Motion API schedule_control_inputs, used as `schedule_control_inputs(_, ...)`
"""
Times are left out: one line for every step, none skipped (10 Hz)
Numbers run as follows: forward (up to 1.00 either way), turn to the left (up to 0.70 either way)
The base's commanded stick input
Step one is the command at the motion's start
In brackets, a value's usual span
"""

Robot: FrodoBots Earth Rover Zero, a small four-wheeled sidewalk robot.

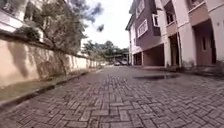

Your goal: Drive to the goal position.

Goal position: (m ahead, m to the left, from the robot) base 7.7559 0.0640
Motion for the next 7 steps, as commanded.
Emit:
schedule_control_inputs(0.7,0.03)
schedule_control_inputs(0.7,0.03)
schedule_control_inputs(0.7,0.03)
schedule_control_inputs(0.7,0.03)
schedule_control_inputs(0.7,0.03)
schedule_control_inputs(0.7,0.03)
schedule_control_inputs(0.7,0.03)
